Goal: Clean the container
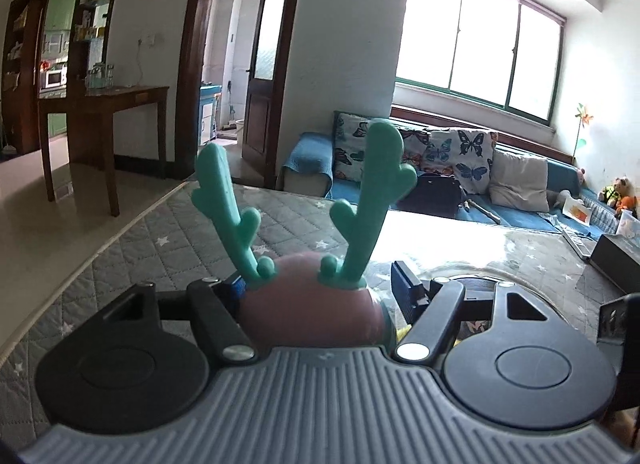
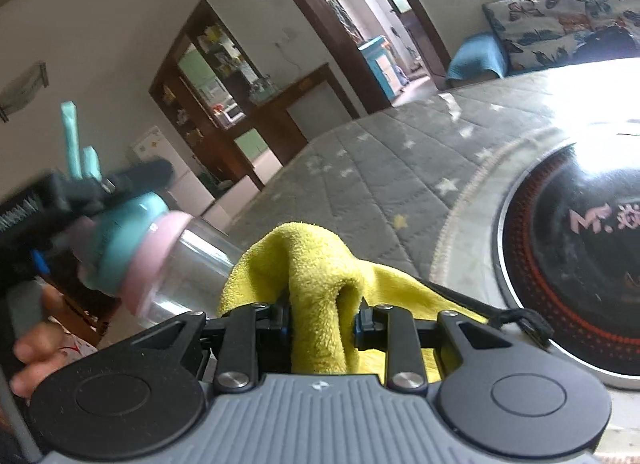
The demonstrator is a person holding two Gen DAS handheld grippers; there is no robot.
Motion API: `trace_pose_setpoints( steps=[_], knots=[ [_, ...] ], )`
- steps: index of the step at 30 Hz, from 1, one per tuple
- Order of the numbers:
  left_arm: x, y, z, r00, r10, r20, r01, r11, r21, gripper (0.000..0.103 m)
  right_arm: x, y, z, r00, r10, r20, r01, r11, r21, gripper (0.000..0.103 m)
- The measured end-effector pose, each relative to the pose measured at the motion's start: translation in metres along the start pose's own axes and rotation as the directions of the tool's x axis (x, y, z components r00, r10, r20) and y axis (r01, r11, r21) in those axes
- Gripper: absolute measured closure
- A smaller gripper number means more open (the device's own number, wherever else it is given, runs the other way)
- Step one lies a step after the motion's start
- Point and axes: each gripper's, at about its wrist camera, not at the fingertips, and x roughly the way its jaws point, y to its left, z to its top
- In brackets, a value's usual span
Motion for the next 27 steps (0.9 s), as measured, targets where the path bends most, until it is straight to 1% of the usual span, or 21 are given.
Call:
trace_pose_setpoints(
  steps=[4,8,14,22,23,24,27],
  knots=[
    [0.002,-0.012,0.008,1.0,-0.009,0.008,0.009,1.0,0.008,0.032,0.002,-0.005,-0.004,1.0,-0.028,-0.012,0.028,1.0,0.0,0.077],
    [0.005,-0.028,0.013,1.0,-0.003,0.009,0.003,1.0,0.03,0.032,-0.001,-0.008,-0.008,0.999,-0.05,-0.017,0.049,0.999,-0.007,0.077],
    [0.006,-0.042,0.019,1.0,-0.018,0.008,0.018,0.999,0.037,0.032,-0.006,-0.013,-0.006,0.999,-0.052,-0.016,0.052,0.999,0.012,0.077],
    [0.009,-0.048,0.018,0.999,-0.037,0.0,0.037,0.999,0.033,0.033,-0.025,-0.01,0.007,0.999,0.009,0.046,-0.011,0.999,0.053,0.077],
    [0.009,-0.048,0.017,0.999,-0.042,-0.001,0.042,0.999,0.032,0.034,-0.029,-0.008,0.009,0.998,0.021,0.056,-0.024,0.998,0.055,0.077],
    [0.009,-0.048,0.016,0.999,-0.047,-0.003,0.047,0.998,0.031,0.039,-0.032,-0.006,0.012,0.997,0.034,0.067,-0.038,0.998,0.055,0.077],
    [0.01,-0.045,0.016,0.998,-0.056,0.0,0.056,0.998,0.026,0.04,-0.04,0.002,0.021,0.992,0.07,0.1,-0.075,0.996,0.048,0.077]
  ],
)
